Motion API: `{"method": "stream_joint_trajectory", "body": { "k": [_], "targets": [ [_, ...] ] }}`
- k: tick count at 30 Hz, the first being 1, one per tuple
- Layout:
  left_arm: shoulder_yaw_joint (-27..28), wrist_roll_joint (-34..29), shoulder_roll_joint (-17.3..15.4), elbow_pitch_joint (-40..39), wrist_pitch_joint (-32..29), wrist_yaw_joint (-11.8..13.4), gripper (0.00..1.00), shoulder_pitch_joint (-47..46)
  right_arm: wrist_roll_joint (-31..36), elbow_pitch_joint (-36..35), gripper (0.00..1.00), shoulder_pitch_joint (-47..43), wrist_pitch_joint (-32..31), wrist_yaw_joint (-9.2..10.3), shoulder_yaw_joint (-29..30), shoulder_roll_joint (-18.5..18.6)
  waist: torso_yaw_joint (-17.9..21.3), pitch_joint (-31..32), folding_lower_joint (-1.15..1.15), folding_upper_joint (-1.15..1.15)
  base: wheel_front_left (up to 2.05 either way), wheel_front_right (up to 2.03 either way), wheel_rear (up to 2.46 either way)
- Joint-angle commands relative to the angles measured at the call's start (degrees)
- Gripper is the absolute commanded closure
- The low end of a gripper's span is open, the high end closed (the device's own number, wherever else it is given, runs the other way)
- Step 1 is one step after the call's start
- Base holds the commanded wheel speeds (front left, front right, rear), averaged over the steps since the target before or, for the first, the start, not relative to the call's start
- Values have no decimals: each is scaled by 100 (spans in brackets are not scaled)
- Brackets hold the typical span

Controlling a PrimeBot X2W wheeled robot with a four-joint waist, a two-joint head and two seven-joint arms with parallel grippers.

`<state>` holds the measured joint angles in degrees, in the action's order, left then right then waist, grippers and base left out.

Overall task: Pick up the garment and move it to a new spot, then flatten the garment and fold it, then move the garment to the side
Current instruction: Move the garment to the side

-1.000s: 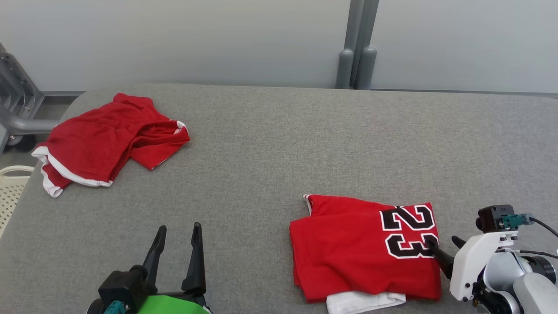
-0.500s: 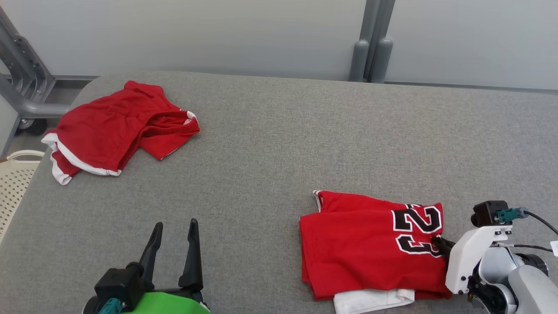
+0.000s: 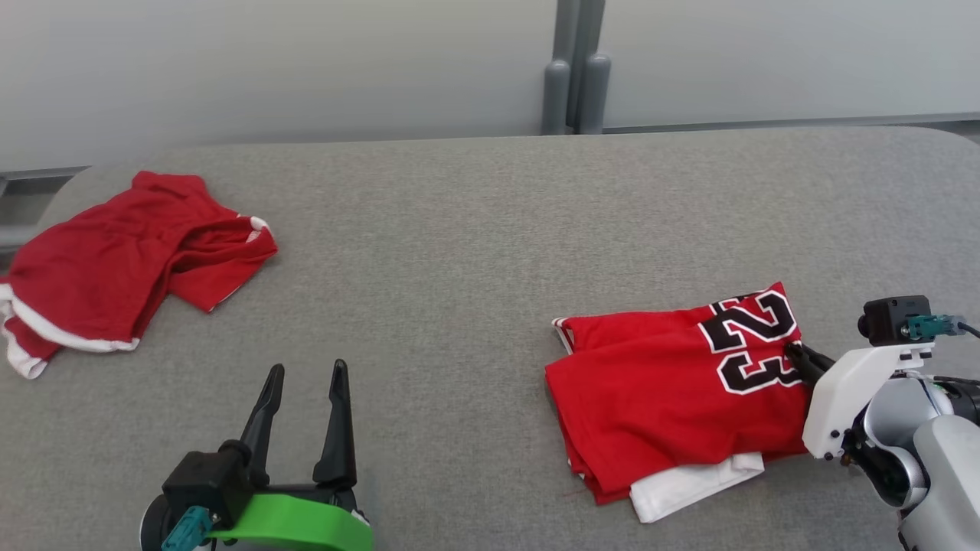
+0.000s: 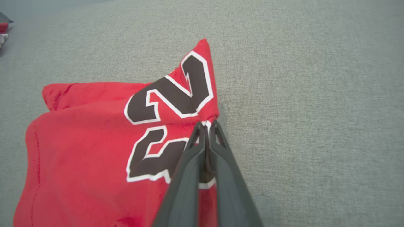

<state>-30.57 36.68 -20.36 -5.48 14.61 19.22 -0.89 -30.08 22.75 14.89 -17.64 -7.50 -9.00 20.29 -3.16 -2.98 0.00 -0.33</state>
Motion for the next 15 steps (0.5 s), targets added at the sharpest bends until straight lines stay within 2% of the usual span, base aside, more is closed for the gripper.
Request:
{"method": "stream_joint_trajectory", "body": {
  "k": [1,3,4,10,15],
  "targets": [
    [0,-57,-18,-27,-25,3,0,-136,55,-23,100,145,65,2,20,34,621,-87,0,33,0,0,0],
    [-6,-74,-33,-38,-39,7,0,-190,79,-21,100,231,70,1,17,49,909,-115,0,33,0,0,0],
    [-6,-74,-33,-38,-39,7,0,-190,79,-21,100,231,70,1,17,49,909,-115,0,33,0,0,0],
    [-75,-188,-55,-74,-115,13,0,-374,147,26,100,596,109,1,5,63,1725,-207,0,33,0,0,0],
    [-181,-255,3,-19,-154,-55,0,-563,180,71,100,860,166,2,14,34,2200,-279,0,33,0,0,0]
  ]
}}
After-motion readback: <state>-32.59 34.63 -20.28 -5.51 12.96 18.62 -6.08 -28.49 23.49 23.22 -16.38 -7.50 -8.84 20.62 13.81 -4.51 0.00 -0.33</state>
